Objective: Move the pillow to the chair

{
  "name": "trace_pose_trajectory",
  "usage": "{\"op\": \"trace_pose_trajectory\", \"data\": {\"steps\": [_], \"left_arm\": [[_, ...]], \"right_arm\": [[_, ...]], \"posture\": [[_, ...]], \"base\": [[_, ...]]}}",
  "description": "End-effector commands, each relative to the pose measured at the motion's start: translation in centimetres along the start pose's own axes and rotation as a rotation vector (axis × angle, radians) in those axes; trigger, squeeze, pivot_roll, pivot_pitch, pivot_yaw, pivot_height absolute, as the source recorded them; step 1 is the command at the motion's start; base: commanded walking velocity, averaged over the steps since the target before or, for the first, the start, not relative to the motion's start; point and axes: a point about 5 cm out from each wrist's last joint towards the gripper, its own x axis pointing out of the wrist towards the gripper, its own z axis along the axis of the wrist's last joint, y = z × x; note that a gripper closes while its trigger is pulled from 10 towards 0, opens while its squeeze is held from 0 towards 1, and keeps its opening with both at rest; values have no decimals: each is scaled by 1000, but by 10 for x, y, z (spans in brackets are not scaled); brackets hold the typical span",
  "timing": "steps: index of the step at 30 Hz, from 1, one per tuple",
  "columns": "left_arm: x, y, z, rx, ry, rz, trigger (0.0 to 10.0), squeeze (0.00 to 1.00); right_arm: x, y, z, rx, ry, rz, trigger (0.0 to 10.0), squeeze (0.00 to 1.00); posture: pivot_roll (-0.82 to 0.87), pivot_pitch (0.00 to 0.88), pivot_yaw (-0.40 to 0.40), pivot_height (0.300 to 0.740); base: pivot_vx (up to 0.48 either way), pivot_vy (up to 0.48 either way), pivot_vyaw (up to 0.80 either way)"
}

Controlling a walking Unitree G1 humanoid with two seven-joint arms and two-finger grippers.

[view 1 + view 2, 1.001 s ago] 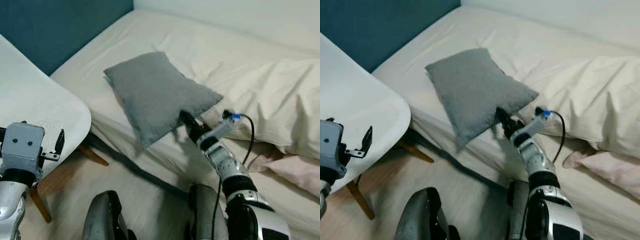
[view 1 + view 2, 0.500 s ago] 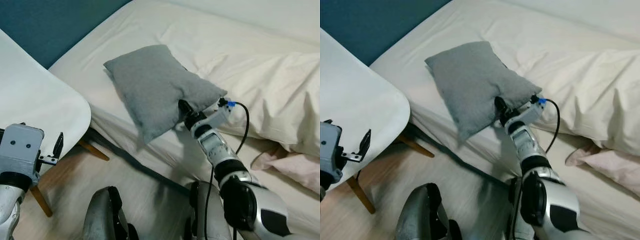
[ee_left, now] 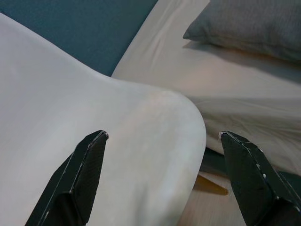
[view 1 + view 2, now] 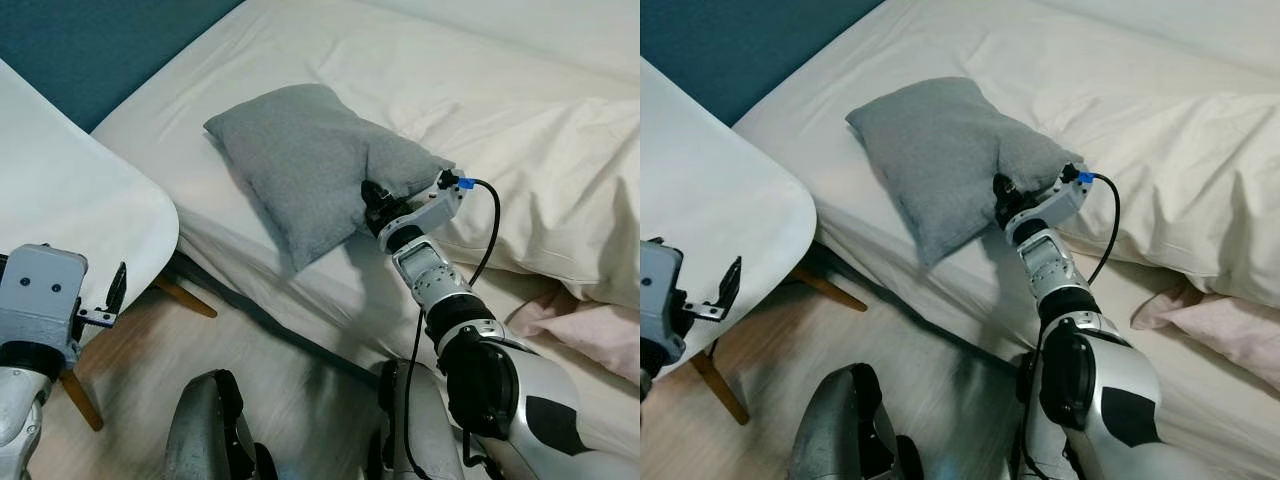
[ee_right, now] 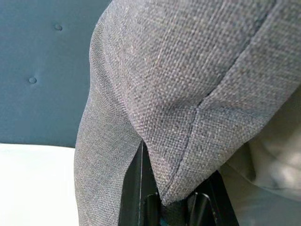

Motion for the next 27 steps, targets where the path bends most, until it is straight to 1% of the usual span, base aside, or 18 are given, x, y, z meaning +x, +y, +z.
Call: {"op": "trace_pose_trajectory", "data": {"steps": [1, 3, 5, 6, 8, 10, 11, 12, 13, 15, 16, 17, 19, 20, 21, 23, 25, 27], "left_arm": [[-1, -2, -6, 4, 34, 4, 10000, 0], [2, -5, -7, -4, 28, 5, 10000, 0], [9, -6, -8, -29, 24, 19, 10000, 0], [9, -6, -8, -29, 24, 19, 10000, 0], [12, -6, -10, -94, 35, 59, 10000, 0], [18, -9, -14, -193, 72, 93, 10000, 0], [22, -13, -15, -215, 76, 93, 10000, 0], [22, -13, -15, -215, 76, 93, 10000, 0], [26, -16, -12, -223, 65, 87, 10000, 0], [26, -16, -12, -223, 65, 87, 10000, 0], [31, -18, -9, -233, 48, 89, 10000, 0], [44, -15, -1, -268, 7, 115, 10000, 0], [44, -15, -1, -268, 7, 115, 10000, 0], [57, -6, 5, -330, -29, 157, 10000, 0], [61, -3, 9, -343, -47, 166, 10000, 0], [64, -2, 11, -349, -59, 171, 10000, 0], [66, -4, 13, -350, -69, 165, 10000, 0], [66, -4, 13, -350, -69, 165, 10000, 0]], "right_arm": [[1, 2, -3, 1, 20, 7, 0, 0], [0, 0, -2, -7, 23, 1, 0, 0], [1, 2, 3, -89, 29, 9, 0, 0], [1, 2, 3, -89, 29, 9, 0, 0], [6, 13, 6, -175, 55, 78, 0, 0], [10, 30, 9, -220, 60, 202, 0, 0], [12, 39, 12, -207, 55, 278, 0, 0], [12, 39, 12, -207, 55, 278, 0, 0], [13, 52, 18, -187, 35, 379, 0, 0], [13, 52, 18, -187, 35, 379, 0, 0], [12, 63, 26, -177, 9, 463, 0, 0], [6, 81, 50, -149, -70, 592, 0, 0], [6, 81, 50, -149, -70, 592, 0, 0], [-3, 97, 69, -159, -118, 676, 0, 0], [-8, 103, 73, -170, -119, 708, 0, 0], [-11, 106, 75, -178, -118, 728, 0, 0], [-16, 103, 70, -251, -90, 721, 0, 0], [-16, 103, 70, -251, -90, 721, 0, 0]], "posture": [[193, 278, -30, 416], [188, 255, -33, 416], [187, 230, -37, 416], [187, 230, -37, 416], [182, 201, -42, 416], [170, 154, -47, 416], [163, 118, -48, 416], [163, 118, -48, 416], [158, 100, -50, 416], [158, 100, -50, 416], [150, 79, -50, 421], [136, 33, -48, 431], [136, 33, -48, 431], [103, 0, -45, 441], [104, 0, -44, 446], [104, 0, -44, 451], [95, 0, -38, 461], [95, 0, -38, 461]], "base": [[0, 0, 0], [0, 0, 0], [0, 0, 0], [0, 0, 0], [0, 0, 0], [0, 0, 0], [0, 0, 0], [0, 0, 0], [0, 0, 0], [0, 0, 0], [0, 0, 0], [0, 0, 0], [0, 0, 0], [0, 0, 0], [0, 0, 0], [0, 0, 0], [0, 0, 0], [0, 0, 0]]}}
